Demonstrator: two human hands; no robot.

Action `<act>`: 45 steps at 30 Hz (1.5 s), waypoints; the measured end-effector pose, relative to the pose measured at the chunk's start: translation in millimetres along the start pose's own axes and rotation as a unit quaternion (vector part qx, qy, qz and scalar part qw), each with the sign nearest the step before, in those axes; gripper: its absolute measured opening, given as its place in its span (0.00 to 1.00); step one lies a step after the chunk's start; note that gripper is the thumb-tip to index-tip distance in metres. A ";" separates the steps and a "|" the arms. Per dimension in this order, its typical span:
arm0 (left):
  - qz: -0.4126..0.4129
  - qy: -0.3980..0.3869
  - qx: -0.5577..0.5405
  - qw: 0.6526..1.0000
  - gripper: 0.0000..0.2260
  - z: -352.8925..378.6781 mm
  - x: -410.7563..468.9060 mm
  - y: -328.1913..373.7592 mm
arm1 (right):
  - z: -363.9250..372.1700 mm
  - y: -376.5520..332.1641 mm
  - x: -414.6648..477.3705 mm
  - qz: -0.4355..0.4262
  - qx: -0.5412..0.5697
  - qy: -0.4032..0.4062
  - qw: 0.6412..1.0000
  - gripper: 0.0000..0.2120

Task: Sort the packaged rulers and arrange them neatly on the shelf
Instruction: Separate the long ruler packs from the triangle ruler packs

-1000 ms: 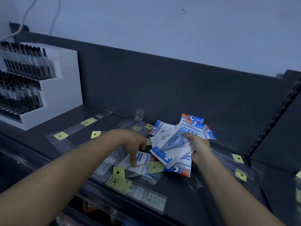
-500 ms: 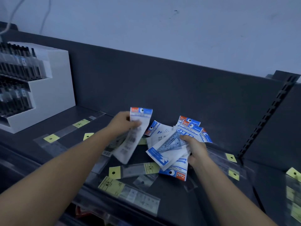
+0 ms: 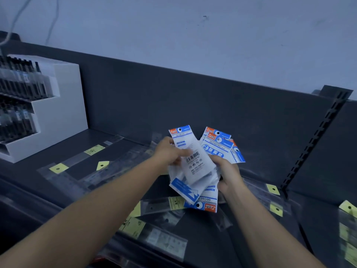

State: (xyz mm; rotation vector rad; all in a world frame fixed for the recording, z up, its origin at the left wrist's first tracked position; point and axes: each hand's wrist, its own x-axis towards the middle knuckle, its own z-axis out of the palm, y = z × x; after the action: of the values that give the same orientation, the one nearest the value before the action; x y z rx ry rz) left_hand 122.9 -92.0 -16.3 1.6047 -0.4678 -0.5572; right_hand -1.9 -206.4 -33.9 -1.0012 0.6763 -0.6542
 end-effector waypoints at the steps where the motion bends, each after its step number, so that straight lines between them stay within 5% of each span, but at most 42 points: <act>1: 0.010 0.005 0.024 1.000 0.23 3.7 -2.4 -3.2 | -1.3 -0.2 0.4 0.002 0.012 0.000 1.000 0.18; 6: -0.029 0.009 -0.036 0.999 0.38 16.4 -9.9 -1.0 | -6.6 -11.8 -7.0 -0.013 0.066 -0.013 0.998 0.15; 9: -0.080 -0.055 -0.138 0.986 0.27 24.4 -18.8 11.2 | -8.5 -24.1 -12.7 -0.037 0.087 -0.014 0.995 0.15; 13: -0.047 -0.062 -0.168 0.983 0.09 46.4 -35.2 20.5 | -15.5 -38.2 -21.3 -0.054 0.096 0.000 0.994 0.15; 26: -0.028 -0.094 -0.183 0.978 0.06 98.8 -85.8 34.7 | -78.5 -71.1 -81.9 -0.034 0.016 -0.018 0.999 0.14; 34: -0.044 -0.248 -0.163 0.954 0.12 136.9 -135.4 35.3 | -124.9 -81.5 -141.3 -0.085 0.020 0.107 0.990 0.13; 45: -0.045 -0.284 -0.144 0.947 0.06 232.8 -198.8 48.9 | -224.3 -119.8 -216.6 -0.087 -0.029 0.142 0.986 0.09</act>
State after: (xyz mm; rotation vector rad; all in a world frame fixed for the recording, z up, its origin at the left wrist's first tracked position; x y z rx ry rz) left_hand -174.9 -163.1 32.1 1.1741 -0.7037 -1.1166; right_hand -329.0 -207.6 33.7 -1.0381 0.8671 -0.9480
